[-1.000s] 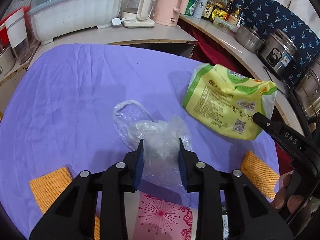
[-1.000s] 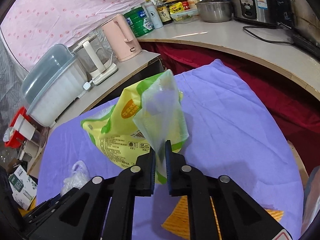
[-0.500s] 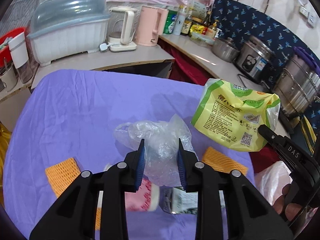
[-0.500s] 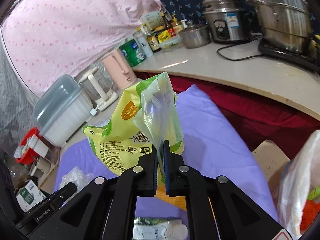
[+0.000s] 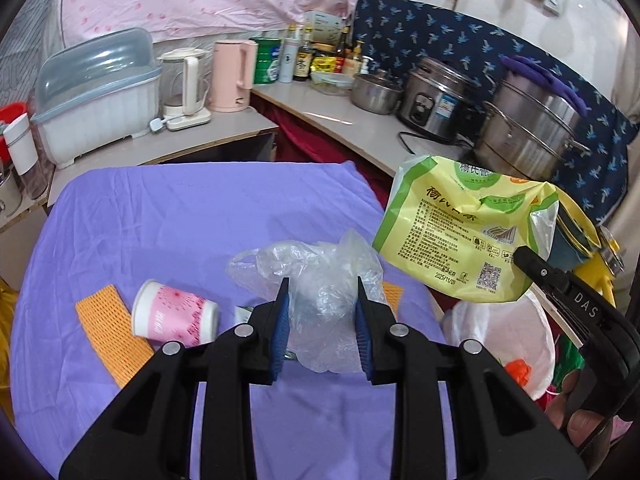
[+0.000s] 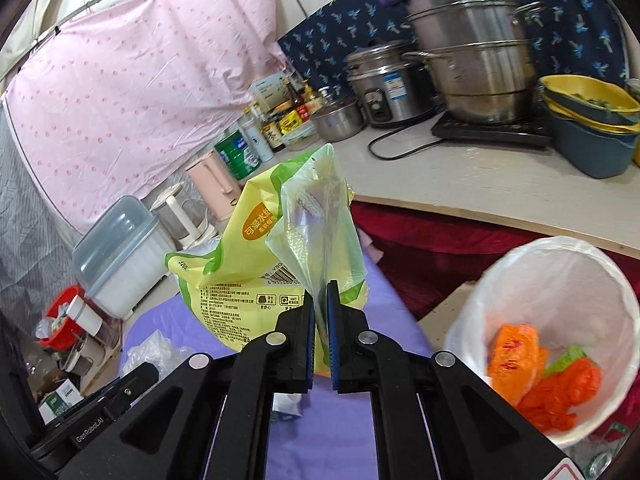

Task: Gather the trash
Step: 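Carry the yellow-green bag and clear wrap over the bin with both grippers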

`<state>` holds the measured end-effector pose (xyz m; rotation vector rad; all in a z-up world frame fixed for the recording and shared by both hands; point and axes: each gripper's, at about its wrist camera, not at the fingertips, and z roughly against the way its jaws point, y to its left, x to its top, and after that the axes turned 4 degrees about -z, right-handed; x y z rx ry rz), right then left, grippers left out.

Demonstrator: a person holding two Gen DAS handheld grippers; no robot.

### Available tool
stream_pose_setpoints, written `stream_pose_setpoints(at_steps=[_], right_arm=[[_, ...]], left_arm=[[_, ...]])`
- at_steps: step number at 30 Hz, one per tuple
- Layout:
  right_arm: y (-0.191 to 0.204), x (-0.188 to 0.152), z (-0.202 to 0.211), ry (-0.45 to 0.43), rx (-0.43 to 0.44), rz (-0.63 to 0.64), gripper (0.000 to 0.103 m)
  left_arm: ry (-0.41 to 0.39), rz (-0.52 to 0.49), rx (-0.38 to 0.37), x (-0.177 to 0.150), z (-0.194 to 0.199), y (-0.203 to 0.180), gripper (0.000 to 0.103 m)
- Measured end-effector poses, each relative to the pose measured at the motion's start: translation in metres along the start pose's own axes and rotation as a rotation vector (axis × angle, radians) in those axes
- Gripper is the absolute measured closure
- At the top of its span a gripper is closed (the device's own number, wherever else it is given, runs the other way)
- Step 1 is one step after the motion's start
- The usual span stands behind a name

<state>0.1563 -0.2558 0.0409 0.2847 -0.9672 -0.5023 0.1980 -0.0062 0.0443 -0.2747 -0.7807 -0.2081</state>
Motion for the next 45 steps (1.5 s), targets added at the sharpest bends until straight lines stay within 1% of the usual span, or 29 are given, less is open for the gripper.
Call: stream_pose_setpoints(at_steps=[6,11,22,26,33,45], right_arm=[[-0.044,-0.004,0.042,-0.041,-0.041,-0.042,0.097],[-0.084,-0.006,0.071,-0.065,-0.083,-0.081,0.097],[-0.161,-0.013,0.107,-0.102,-0.172,-0.169,0.097],[-0.181,-0.019,0.119,-0.119,-0.214,-0.183,0.097],[-0.216,-0.028,0.133,-0.132,-0.25,-0.244,0.097],[-0.251,-0.039,0.147,-0.151,-0.297,-0.297,0.097]], left_arm=[[0.003,-0.069,-0.033,-0.016,0.014,-0.049,0.075],[0.018,-0.125,-0.07,-0.028,0.016,-0.089,0.075],[0.051,-0.231,-0.126,-0.052,0.006,-0.162,0.075],[0.073,-0.256,-0.144,-0.06,-0.001,-0.18,0.075],[0.094,-0.306,-0.17,-0.071,-0.01,-0.213,0.075],[0.134,-0.379,-0.216,-0.085,-0.035,-0.264,0.075]])
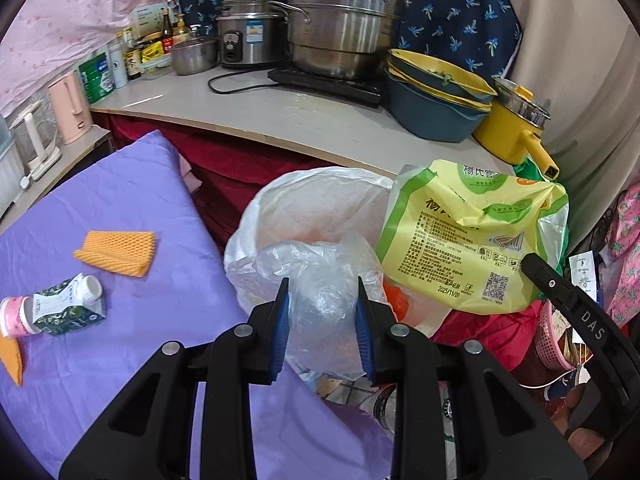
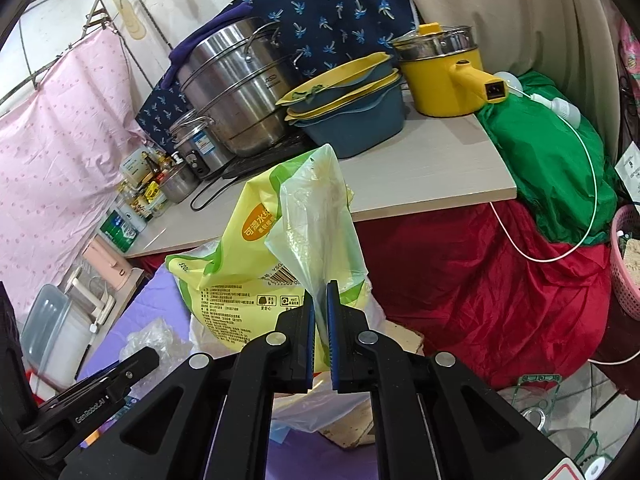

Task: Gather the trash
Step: 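Carry the yellow-green bag and clear wrap over the bin with both grippers, then open both grippers to drop the yellow-green bag and clear wrap into the bin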

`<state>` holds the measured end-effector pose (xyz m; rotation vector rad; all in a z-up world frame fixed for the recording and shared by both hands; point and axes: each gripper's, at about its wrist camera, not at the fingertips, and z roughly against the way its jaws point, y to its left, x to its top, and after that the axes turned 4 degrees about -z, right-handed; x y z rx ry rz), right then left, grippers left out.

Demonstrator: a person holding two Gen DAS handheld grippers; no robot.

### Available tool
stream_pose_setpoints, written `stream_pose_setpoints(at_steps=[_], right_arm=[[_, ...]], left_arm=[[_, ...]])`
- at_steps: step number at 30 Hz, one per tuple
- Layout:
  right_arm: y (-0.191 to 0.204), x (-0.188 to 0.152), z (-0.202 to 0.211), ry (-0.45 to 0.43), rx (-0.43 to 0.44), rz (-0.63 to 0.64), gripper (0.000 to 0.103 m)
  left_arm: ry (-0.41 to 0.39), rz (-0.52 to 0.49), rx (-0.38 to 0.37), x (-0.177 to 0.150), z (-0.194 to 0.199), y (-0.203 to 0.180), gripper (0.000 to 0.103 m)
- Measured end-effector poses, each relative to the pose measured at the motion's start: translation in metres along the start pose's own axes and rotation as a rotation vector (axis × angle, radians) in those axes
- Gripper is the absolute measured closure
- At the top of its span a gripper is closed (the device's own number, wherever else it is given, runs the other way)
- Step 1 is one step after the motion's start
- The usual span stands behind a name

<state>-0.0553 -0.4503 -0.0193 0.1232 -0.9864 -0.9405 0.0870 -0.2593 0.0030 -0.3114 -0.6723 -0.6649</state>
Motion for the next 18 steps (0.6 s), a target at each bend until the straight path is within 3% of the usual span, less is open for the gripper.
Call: stream_pose_setpoints(at_steps=[9,12,14,18], right_arm=[[-0.017,0.006,-0.006,-0.008,-0.025,-0.036,0.097],[-0.02,0.008,-0.009,-0.009,-0.029,-0.044,0.097],[-0.02,0.009,-0.011,-0.009,-0.028,-0.047,0.097],[-0.017,0.01,-0.016,-0.002,-0.021,-0.04,0.097]], left_arm=[[0.008,-0.037,-0.026,0.01,-0.027,-0.018,0.072],[0.003,-0.036,-0.024,0.013,-0.032,-0.02,0.059],[-0.007,-0.015,-0.019,0.014,-0.032,-0.017,0.045],[-0.034,0.01,0.0,0.016,-0.028,-0.011,0.037]])
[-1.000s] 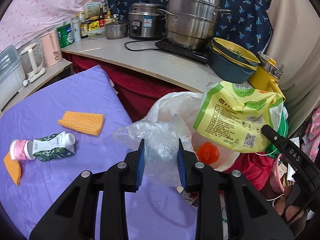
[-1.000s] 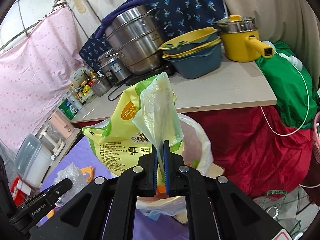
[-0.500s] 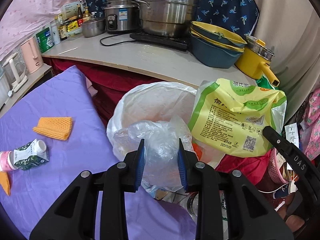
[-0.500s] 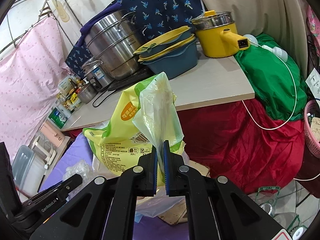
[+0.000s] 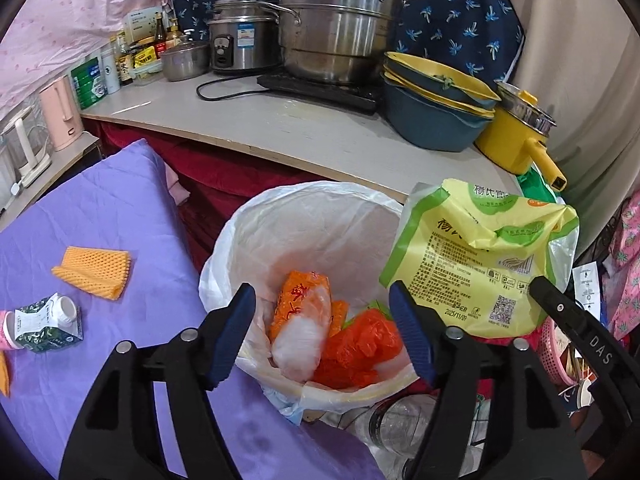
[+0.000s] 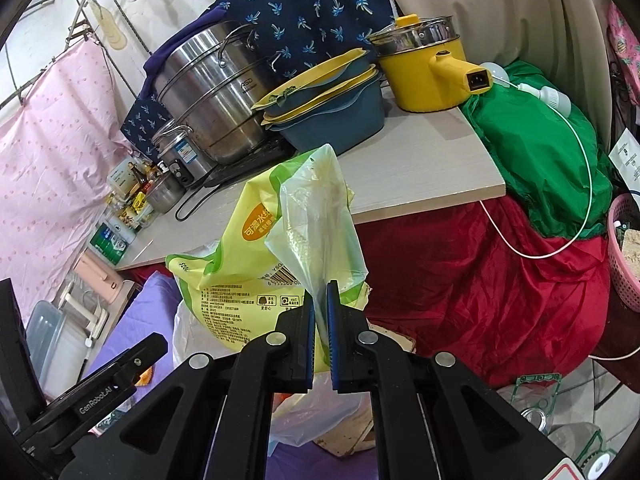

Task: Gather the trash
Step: 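Open both grippers to drop the yellow-green bag and clear wrap into the bin, then move both grippers back to the remaining trash on the table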

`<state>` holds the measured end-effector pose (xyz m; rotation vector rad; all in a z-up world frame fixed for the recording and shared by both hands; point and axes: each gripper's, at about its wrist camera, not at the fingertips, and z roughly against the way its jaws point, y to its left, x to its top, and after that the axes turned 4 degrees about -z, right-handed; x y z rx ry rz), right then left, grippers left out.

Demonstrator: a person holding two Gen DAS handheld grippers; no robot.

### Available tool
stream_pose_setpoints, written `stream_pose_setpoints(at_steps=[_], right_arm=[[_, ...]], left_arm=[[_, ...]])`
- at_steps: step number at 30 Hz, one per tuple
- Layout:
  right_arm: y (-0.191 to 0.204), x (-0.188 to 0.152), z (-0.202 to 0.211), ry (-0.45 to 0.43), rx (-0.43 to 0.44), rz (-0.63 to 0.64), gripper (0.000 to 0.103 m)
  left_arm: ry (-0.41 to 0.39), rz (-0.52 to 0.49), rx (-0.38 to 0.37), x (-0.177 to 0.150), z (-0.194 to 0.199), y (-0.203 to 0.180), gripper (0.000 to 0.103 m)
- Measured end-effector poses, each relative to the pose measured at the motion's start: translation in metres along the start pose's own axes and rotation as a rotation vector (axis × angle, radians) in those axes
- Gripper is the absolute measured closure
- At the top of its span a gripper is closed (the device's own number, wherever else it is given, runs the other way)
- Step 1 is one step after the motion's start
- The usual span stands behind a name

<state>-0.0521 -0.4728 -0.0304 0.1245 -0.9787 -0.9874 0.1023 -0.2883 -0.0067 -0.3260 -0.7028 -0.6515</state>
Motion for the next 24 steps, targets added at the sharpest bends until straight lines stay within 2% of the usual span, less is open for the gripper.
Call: stream_pose_setpoints(at_steps=[11,16,20,24], right_arm=[[0.033,-0.011,-0.03,0.061,0.039,0.053,0.097],[0.047,-0.018,-0.043,0.083,0.055,0.052,0.089],[0.058,-0.023,-0.044,0.082,0.067,0.065,0.074],[0.064,-0.024,-0.04,0.072,0.073,0.07,0.072]], left_arm=[[-0.012,0.053,0.057,-0.002,0.012,0.029,0.033],[-0.016,0.07,0.081,-0.005,0.017,0.045,0.032],[-0.017,0.1,0.091,-0.007,0.02,0.058,0.032],[-0.018,0.114,0.094,-0.009,0.022,0.064,0.032]])
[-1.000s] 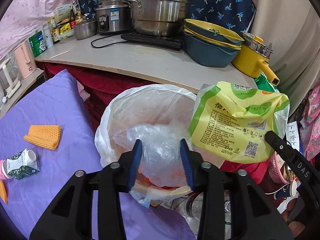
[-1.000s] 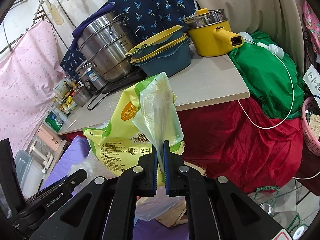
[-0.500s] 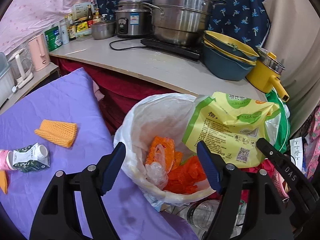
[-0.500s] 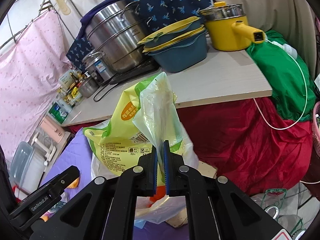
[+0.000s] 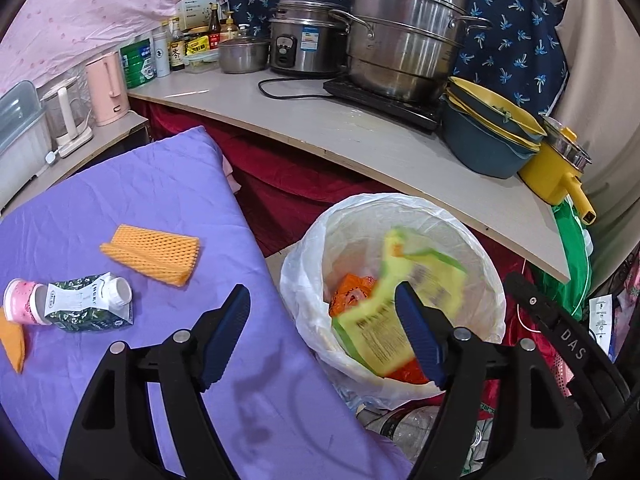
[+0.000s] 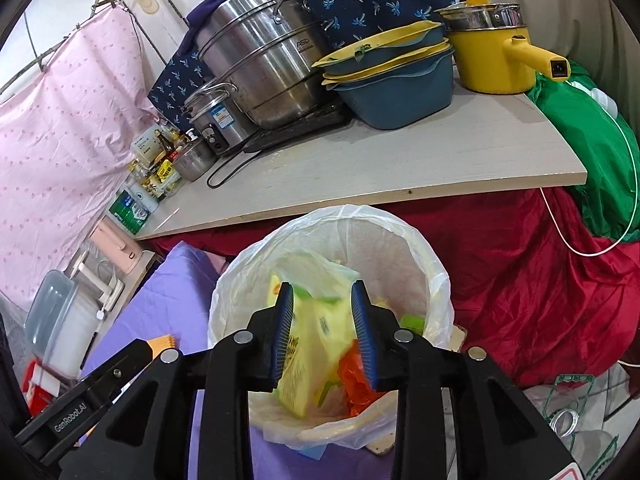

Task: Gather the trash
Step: 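Move both grippers back to the remaining trash on the table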

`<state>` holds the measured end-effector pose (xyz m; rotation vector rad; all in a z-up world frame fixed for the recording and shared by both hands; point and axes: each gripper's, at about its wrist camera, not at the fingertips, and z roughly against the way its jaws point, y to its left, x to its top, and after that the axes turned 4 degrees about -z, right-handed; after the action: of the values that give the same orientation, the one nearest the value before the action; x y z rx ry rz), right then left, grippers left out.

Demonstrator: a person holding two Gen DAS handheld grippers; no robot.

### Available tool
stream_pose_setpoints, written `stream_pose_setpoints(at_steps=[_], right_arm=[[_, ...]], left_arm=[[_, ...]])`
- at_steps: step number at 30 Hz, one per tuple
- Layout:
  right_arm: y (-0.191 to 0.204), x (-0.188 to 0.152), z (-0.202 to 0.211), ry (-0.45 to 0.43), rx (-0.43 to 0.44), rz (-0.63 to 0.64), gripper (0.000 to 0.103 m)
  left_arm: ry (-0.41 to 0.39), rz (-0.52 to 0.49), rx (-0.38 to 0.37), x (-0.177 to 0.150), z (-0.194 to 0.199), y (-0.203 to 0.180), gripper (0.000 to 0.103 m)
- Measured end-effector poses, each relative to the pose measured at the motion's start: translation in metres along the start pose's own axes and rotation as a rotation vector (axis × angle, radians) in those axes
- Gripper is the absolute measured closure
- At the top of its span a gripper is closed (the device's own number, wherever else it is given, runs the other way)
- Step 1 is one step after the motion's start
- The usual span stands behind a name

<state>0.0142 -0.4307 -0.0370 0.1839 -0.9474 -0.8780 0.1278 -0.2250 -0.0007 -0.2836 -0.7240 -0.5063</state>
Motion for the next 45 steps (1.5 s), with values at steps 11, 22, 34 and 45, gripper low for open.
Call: stream_pose_setpoints(at_steps=[11,22,34,45], right_arm=[[0.02,-0.01,0.023,-0.019,0.021,0.037,0.063],[0.048,-0.033,0.03,0.008,0.052,0.087,0.061],[0.089,-0.064,0.03,0.055,0.091,0.159,0.057],[0.129,-0.11,0.017,0.145,0.134,0.246,0.056]], left_arm=[[-0.008,0.022,0.015,-0.01,0.012,0.016,0.03],[-0.025,0.064,0.061,-0.022,0.03,0.052,0.028],[-0.007,0.155,0.125,-0.045,0.048,0.111,0.021],[0.02,0.269,0.234,-0.08,0.064,0.196,0.019]])
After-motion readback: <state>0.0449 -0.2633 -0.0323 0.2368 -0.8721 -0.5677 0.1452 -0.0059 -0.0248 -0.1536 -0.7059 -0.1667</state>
